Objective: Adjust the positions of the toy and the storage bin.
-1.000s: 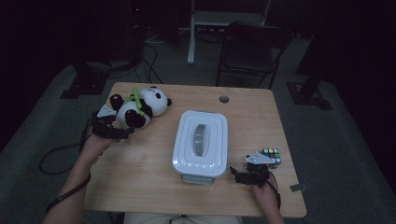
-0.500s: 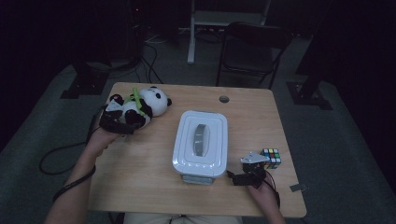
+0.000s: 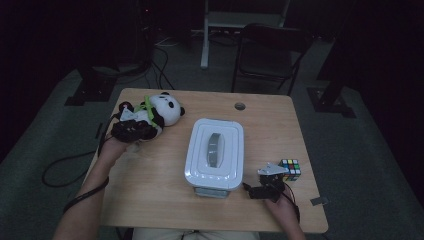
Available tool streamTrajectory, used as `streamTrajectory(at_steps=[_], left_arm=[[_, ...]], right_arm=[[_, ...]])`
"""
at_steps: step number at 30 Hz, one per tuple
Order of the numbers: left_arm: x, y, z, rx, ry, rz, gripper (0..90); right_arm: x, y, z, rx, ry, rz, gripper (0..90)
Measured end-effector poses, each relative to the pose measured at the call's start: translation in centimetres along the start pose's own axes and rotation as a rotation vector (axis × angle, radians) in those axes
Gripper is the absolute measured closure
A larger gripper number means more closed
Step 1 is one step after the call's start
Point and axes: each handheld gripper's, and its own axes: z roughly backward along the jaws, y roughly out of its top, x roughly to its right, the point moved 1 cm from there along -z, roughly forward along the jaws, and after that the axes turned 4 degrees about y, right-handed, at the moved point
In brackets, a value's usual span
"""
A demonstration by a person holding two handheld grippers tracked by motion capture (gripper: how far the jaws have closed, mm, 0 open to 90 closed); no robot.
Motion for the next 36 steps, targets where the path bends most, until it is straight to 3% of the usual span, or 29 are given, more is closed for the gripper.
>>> streamTrajectory(at_steps=[9,16,21,26,28,36], left_arm=[[2.2,-1.2,2.6,-0.011,-0.061,0.034,64.5],[4.2,-2.3,4.8,-0.022,-0.084,0.032,64.2],[5.3,-3.3,6.1,-0.027,-0.1,-0.014,64.1],[5.6,-4.2,7.0,-0.029,-0.113,-0.022,63.6],[5.5,-4.5,7.1,-0.023,-0.106,-0.006,63.2],[5.3,-4.9,7.4,-0.027,-0.084,-0.024,61.2]], right_arm=[[0.0,0.0,0.0,0.0,-0.001,-0.001,13.9],[0.0,0.0,0.0,0.0,-0.002,-0.002,13.9],[0.0,0.0,0.0,0.0,-0.003,-0.002,13.9],[0.0,0.0,0.0,0.0,-0.004,-0.004,13.9],[0.0,0.0,0.0,0.001,-0.006,-0.006,13.8],[-0.1,0.0,0.0,0.002,-0.009,-0.008,13.8]])
